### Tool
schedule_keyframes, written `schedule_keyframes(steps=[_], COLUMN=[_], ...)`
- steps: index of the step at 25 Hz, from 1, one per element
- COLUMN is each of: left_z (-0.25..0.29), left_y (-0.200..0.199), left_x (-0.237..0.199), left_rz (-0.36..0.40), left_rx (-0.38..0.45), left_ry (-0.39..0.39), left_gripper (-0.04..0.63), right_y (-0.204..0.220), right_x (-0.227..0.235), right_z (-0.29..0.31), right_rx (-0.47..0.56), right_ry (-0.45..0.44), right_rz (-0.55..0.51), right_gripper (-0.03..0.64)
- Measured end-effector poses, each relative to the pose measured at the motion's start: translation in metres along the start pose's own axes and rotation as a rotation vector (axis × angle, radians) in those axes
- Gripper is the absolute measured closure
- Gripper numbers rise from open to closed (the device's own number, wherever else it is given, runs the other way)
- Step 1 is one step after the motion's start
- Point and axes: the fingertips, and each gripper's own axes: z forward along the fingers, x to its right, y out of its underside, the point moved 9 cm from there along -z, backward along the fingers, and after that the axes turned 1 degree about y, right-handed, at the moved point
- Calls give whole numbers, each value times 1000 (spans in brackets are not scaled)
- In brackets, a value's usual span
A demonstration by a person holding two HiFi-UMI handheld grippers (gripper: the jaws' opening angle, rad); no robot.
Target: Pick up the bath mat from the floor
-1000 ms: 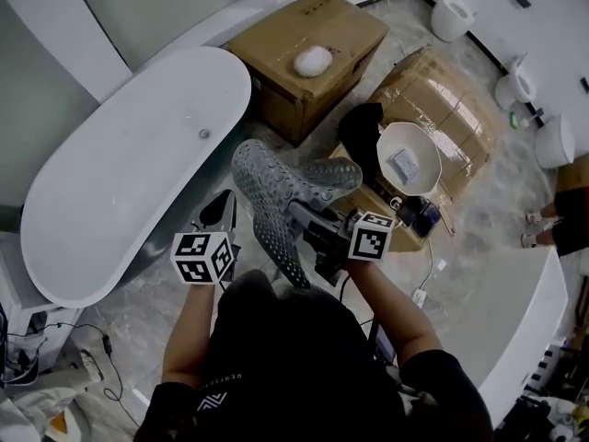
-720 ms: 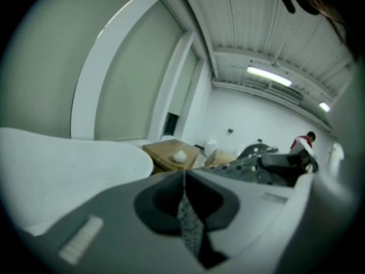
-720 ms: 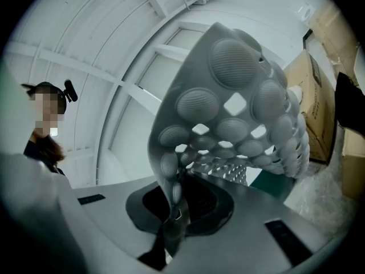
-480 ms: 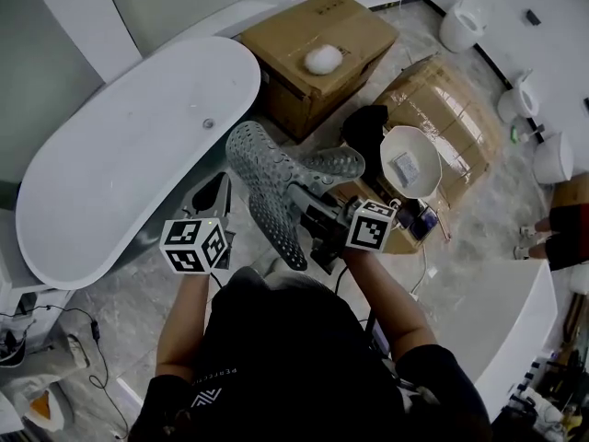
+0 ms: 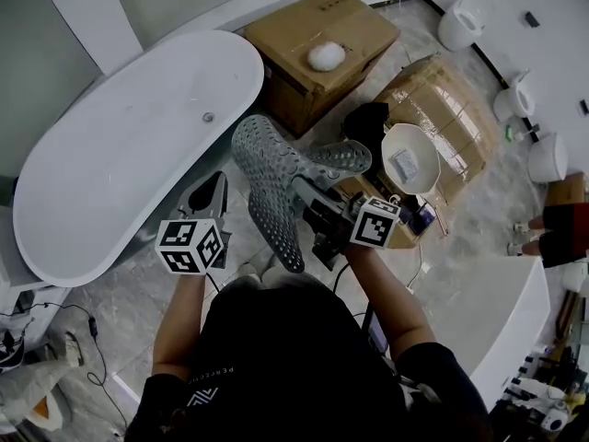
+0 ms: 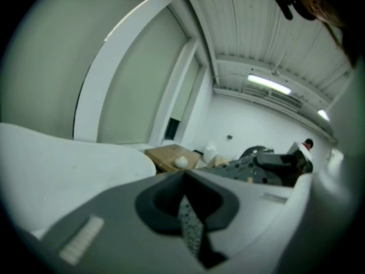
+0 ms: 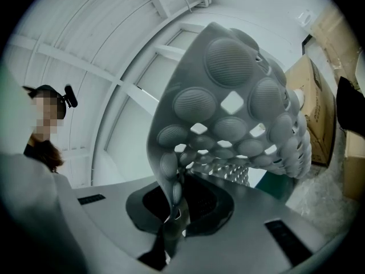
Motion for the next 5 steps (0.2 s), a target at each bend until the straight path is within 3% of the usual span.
schedule_keyframes(steps=[5], left_z=[-9], left_y=[-4], left_x=[-6], left_rz=[-5], left_rx=[-3], left_ry=[22], left_gripper=[588], right_y=[2], right_x=[-9], right_z=[5], right_rx=[-6], right_ry=[22], right_rz=[3], right_gripper=[598])
